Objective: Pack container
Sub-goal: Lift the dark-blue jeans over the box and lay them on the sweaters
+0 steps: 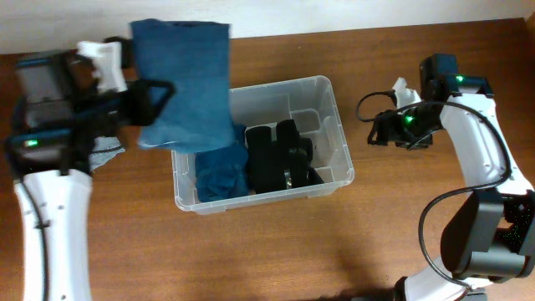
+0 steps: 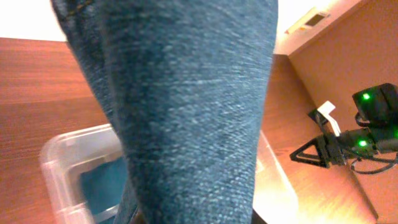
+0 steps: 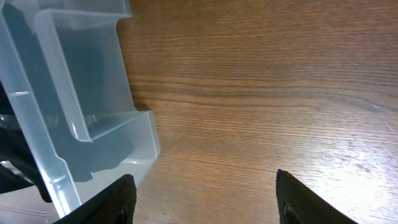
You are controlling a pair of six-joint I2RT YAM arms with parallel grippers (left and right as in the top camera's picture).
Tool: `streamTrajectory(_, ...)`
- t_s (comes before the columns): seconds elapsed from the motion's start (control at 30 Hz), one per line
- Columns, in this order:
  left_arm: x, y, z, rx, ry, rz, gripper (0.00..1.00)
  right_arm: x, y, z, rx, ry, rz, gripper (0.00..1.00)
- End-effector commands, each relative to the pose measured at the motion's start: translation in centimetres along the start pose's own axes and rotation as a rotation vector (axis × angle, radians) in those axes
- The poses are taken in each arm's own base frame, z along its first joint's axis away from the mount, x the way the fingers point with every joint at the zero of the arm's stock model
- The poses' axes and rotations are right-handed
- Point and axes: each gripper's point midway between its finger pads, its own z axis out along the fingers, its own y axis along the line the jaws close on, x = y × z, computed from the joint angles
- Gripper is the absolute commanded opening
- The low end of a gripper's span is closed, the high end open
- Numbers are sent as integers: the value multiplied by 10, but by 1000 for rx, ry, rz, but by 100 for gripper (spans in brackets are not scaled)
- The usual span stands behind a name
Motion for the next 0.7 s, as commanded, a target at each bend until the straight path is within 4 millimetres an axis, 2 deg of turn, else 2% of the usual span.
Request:
streamTrajectory(0.0, -12, -31, 14, -91, -69, -64, 1, -1, 0, -16, -4, -44, 7, 65)
streamTrajectory(0.13, 7, -66, 61, -95, -32, -172, 1, 0, -2, -16, 4, -40, 9, 65)
streamTrajectory(0.17, 11, -70, 68, -97, -24, -189, 1, 1, -4, -16, 12, -36, 11, 65)
streamTrajectory(0.23, 25, -86, 100, -65, 22, -208, 1, 2, -9, -18, 22, -37, 40, 65)
streamTrajectory(0.37, 57, -99, 137, -60, 115, -324, 1, 4, -20, -22, 27, -41, 74, 65)
streamTrajectory(0.47, 73, -107, 157, -50, 156, -320, 1, 3, -22, -22, 29, -44, 81, 65)
streamTrajectory(0.67, 100, -130, 171, -37, 223, -360, 1, 3, -22, -22, 28, -45, 80, 65)
